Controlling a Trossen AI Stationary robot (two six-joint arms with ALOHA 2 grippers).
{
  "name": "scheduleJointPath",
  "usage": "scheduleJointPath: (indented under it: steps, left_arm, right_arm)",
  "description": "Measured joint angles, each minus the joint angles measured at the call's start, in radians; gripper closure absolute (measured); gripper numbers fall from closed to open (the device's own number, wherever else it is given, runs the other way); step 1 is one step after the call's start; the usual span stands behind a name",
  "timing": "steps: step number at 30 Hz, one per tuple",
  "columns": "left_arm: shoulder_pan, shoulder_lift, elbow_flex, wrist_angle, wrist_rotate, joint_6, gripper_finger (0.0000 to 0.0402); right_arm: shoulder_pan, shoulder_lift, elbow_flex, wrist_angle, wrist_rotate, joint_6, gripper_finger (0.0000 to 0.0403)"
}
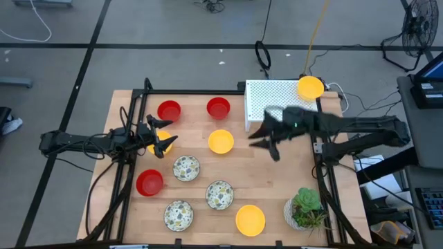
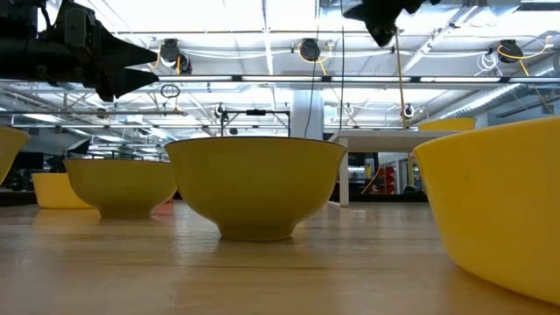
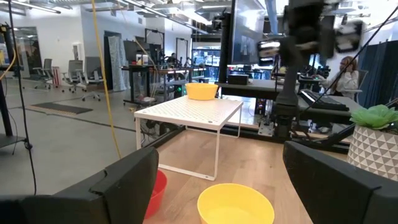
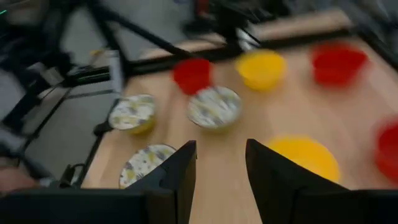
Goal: Pick & Place Mini bowls
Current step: Stack the yellow bowl on top of the yellow bowl on the shelf
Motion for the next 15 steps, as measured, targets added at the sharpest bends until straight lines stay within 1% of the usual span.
scheduleJointPath:
  steps: [1, 3, 5, 8, 10, 15]
  left_arm:
    - [0.0, 0.0, 0.0, 0.0, 0.0, 0.0, 0.0053]
    - [0.0, 0.0, 0.0, 0.0, 0.0, 0.0, 0.0053]
    - [0.0, 0.0, 0.0, 0.0, 0.0, 0.0, 0.0053]
    - [0.0, 0.0, 0.0, 0.0, 0.0, 0.0, 0.0053]
    - [0.0, 0.0, 0.0, 0.0, 0.0, 0.0, 0.0053]
    - [0.0, 0.0, 0.0, 0.0, 0.0, 0.0, 0.0053]
  right_arm:
    - [0.032, 0.004, -0.035, 0.067, 0.008, -0.044, 0.0273]
    - [0.097, 0.029, -0.084, 0.157, 0.074, -0.121, 0.0273]
    - [0.15, 0.073, -0.104, 0.171, 0.177, -0.181, 0.0273]
    - [0.195, 0.16, -0.095, 0.175, 0.309, -0.232, 0.0273]
    - [0.206, 0.223, -0.083, 0.174, 0.325, -0.244, 0.0272]
    - [0.19, 0.35, -0.052, 0.174, 0.32, -0.264, 0.0272]
